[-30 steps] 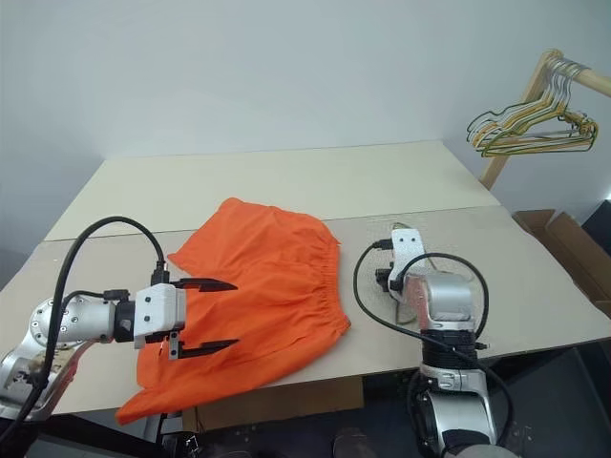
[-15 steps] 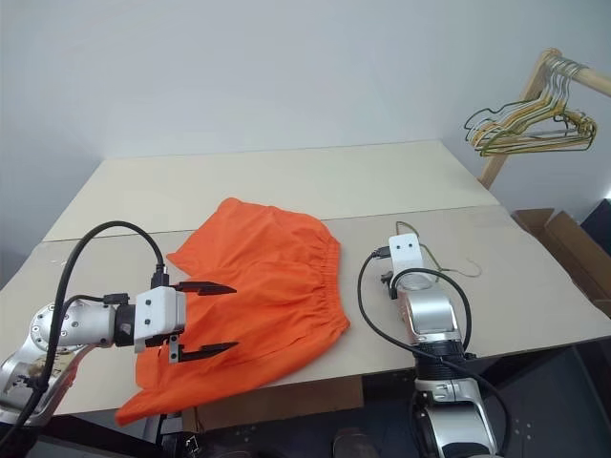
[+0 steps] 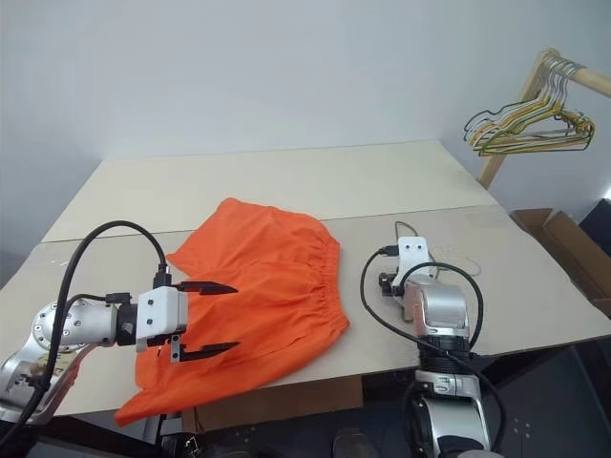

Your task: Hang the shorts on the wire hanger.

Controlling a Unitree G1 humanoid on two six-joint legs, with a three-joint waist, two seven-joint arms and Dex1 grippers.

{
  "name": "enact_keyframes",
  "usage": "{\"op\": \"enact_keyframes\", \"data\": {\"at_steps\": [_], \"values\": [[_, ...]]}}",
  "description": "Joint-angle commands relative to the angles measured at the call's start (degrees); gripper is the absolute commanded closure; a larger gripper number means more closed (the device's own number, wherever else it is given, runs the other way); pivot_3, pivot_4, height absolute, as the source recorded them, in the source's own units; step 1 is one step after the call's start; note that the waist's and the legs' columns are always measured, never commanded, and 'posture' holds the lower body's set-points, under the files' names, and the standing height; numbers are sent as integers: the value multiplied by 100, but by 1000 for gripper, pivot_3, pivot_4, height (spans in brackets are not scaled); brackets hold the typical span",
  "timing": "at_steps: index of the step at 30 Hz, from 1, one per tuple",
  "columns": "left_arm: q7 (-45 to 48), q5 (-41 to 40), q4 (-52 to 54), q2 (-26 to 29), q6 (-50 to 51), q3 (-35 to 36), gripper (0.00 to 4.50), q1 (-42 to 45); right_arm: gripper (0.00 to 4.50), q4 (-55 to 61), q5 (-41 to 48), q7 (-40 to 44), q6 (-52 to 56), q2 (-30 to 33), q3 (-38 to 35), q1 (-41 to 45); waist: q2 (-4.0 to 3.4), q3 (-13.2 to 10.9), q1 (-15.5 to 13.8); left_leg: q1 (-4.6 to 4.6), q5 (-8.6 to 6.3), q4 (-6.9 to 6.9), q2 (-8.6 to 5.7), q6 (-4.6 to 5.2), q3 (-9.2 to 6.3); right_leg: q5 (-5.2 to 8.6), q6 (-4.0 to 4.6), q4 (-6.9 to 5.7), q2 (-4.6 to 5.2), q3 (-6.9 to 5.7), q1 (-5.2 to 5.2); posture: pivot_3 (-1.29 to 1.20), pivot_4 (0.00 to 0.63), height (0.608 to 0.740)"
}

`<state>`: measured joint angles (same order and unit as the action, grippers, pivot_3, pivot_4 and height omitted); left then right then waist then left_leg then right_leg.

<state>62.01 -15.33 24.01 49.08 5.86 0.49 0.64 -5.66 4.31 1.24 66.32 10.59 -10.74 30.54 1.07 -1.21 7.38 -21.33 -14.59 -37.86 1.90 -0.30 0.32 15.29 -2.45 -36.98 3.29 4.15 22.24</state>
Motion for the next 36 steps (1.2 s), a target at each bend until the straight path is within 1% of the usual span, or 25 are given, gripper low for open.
{"op": "enact_keyframes", "data": {"at_steps": [1,4,8,12,13,17,19,22,24,27,29,30,31,33,36], "values": [[-34,17,133,36,-88,54,0,52,814,-214,85,57,220,18,-57,-4,5,3,-2,1,0,0,0,0,0,0,0,0,0,0,-1,-82,0,740],[-49,26,149,40,-82,64,0,33,1411,-259,40,119,77,73,111,-81,13,8,-2,3,0,0,0,0,0,0,0,1,0,-1,-3,-82,0,740],[-56,33,158,46,-77,65,0,35,2786,-317,-8,191,13,138,296,-117,17,11,0,5,0,0,2,0,0,0,0,1,-1,-1,-4,-82,0,740],[-43,32,146,54,-92,72,0,35,4209,-310,-1,162,28,62,214,-113,21,14,19,6,0,0,7,0,0,1,2,0,-7,-1,-3,-77,0,740],[-41,36,136,55,-96,69,0,44,4483,-320,-12,193,13,84,264,-113,22,15,22,6,0,1,8,0,-1,1,2,0,-7,-1,-3,-77,0,740],[-53,49,89,25,-112,44,0,99,4483,-259,-42,217,-74,97,355,-76,25,17,31,6,0,2,8,0,-1,2,3,0,-8,-1,-3,-77,0,740],[-159,5,51,-114,-82,25,0,187,4483,-72,-117,225,-306,146,497,-67,25,17,43,6,0,1,8,0,-1,2,3,0,-8,-1,-3,-79,0,740],[-693,-185,-91,-638,236,89,0,461,4483,513,-195,373,-815,297,781,-77,19,12,54,4,0,1,7,0,-2,2,3,0,-7,-1,-2,-82,0,740],[-1077,-453,-169,-1038,633,193,0,684,4483,949,-89,529,-1018,338,766,-52,6,3,56,-2,0,1,4,0,-4,1,2,0,-5,-1,0,-87,0,740],[-1673,-1437,-243,-1636,1689,536,0,1083,4483,1558,-49,772,-1455,501,818,-96,2,0,43,-10,0,1,1,0,-14,2,0,0,-1,-3,5,-92,0,740],[-2069,-2129,-333,-1969,2403,770,0,1389,4483,1893,-110,877,-1887,618,897,-188,3,0,14,-20,0,0,-3,0,-24,2,-2,0,3,-6,11,-92,0,740],[-2302,-2445,-415,-2149,2708,877,0,1588,4483,2064,37,973,-2064,566,809,-216,3,0,5,-21,0,-1,-6,0,-30,2,-4,1,6,-6,10,-93,0,740],[-2513,-2711,-492,-2323,2943,969,0,1779,4483,2208,-1,1038,-2417,618,880,-284,4,0,-8,-20,0,-2,-7,0,-32,2,-5,1,7,-5,9,-96,0,740],[-2870,-3218,-605,-2673,3285,1115,0,2170,4483,2434,-297,1134,-3363,772,1189,-472,5,1,-23,-17,0,-4,-7,0,-34,2,-7,0,6,-6,6,-95,0,740],[-3163,-3629,-691,-3088,3419,1193,0,2623,4483,2834,-226,1621,-4003,899,1543,-669,7,0,-21,-17,0,-4,-10,-1,-29,2,-8,0,6,-6,5,-95,0,740]]}}
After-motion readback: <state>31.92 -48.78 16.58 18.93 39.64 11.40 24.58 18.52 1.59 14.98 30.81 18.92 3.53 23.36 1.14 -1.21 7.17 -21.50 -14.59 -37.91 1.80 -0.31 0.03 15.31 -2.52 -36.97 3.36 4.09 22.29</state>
